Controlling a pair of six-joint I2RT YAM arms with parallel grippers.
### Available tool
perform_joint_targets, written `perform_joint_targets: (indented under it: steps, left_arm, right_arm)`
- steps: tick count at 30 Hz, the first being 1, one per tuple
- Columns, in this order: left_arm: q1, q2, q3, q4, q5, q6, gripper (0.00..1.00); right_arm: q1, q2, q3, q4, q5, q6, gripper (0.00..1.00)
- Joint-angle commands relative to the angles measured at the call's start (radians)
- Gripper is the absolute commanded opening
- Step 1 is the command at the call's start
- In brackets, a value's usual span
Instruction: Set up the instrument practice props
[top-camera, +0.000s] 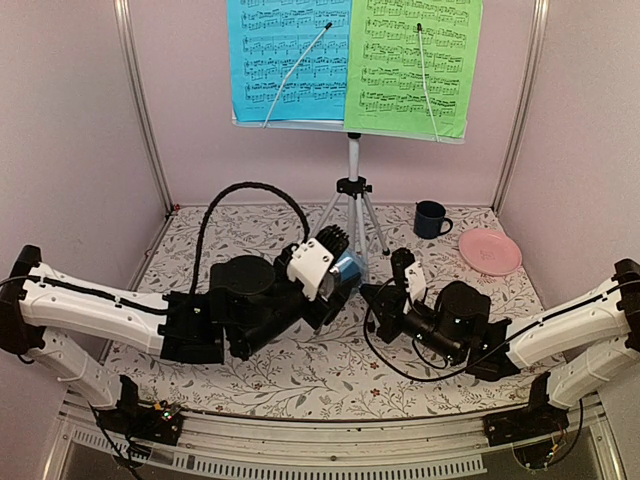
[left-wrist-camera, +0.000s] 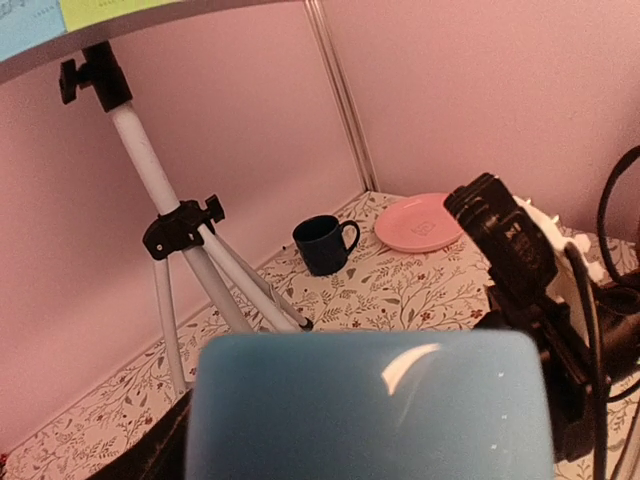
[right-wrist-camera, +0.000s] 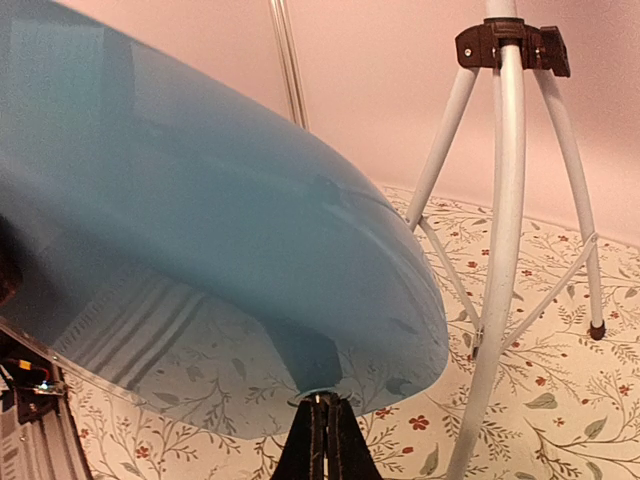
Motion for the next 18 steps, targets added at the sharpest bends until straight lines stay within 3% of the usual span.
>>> perform_joint_targets:
  steps: [1,6,10,16,18]
  left_arm:
    - [-0.014,-0.071,-0.079,0.239,0.117,0.017,0.0]
    - [-0.015,-0.087,-0.158,0.374,0.153,0.052,0.0]
    - [-0.014,-0.072,-0.172,0.388,0.154,0.051,0.0]
    - [0.065,-0.026,-0.088,0.164,0.206,-0.12,0.0]
    - [0.093,-0.006,-0.076,0.116,0.241,-0.17,0.0]
  right_arm:
    - [-0.055,-0.067,0.001,0.11,-0.118,0.196,0.0]
    - [-0.094,-0.086,-0.012,0.145,-0.185,0.353,0.0]
    - [-0.118,-0.081,-0.034,0.192,-0.232,0.475,0.0]
    - [-0.118,-0.035,-0.032,0.171,-0.334,0.487,0.0]
    - [-0.118,-0.029,-0.039,0.138,-0.373,0.454,0.07]
